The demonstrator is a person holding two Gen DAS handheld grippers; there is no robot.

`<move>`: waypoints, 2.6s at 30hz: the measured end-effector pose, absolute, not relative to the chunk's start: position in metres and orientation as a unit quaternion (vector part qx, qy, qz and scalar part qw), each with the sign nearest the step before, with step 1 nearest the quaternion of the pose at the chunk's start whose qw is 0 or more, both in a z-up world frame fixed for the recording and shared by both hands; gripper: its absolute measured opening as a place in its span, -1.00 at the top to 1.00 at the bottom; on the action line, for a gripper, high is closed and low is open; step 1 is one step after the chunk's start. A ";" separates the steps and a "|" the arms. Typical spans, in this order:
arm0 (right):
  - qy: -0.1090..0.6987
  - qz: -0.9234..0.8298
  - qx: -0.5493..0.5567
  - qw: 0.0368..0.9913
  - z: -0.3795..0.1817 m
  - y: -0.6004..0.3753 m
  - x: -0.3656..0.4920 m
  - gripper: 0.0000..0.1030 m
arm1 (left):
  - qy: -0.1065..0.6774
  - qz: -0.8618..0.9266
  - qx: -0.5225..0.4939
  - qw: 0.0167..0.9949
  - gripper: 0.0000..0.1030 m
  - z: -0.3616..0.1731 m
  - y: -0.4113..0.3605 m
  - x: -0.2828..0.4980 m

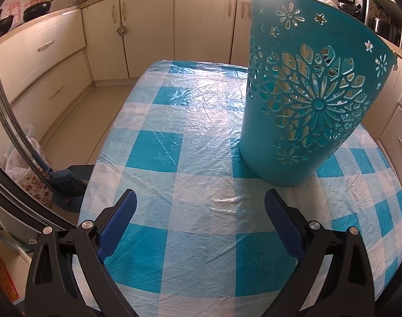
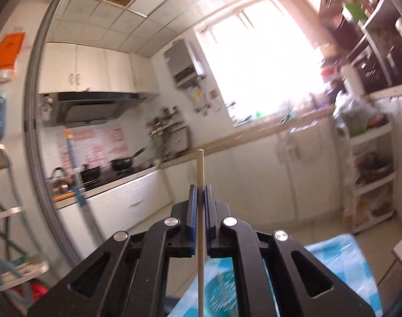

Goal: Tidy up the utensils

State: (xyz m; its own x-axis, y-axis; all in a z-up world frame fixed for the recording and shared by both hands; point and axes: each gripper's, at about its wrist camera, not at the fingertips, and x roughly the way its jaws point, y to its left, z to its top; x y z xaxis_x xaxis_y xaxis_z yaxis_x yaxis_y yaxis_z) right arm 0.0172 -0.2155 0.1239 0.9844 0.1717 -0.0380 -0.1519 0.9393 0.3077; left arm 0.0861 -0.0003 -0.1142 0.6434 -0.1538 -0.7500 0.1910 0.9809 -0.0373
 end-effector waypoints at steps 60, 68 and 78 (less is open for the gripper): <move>0.235 -0.020 0.118 0.965 0.118 -0.186 -0.147 -0.86 | 0.339 -0.120 0.036 0.932 -0.85 0.091 0.037 -0.068; 0.225 -0.005 0.137 0.965 0.139 -0.169 -0.191 -0.86 | 0.329 -0.159 -0.010 0.931 -0.85 0.135 0.048 -0.118; 0.190 -0.010 0.111 0.976 0.148 -0.148 -0.226 -0.86 | 0.286 -0.080 0.008 0.955 -0.85 0.158 0.059 -0.161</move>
State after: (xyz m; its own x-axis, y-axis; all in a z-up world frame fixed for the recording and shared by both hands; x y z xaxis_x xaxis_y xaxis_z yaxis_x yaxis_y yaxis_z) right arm -0.2256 -0.1476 0.1480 0.9276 0.0234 -0.3727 0.0606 0.9754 0.2120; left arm -0.1606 0.0591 0.1578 0.8237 -0.1473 -0.5476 0.1568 0.9872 -0.0297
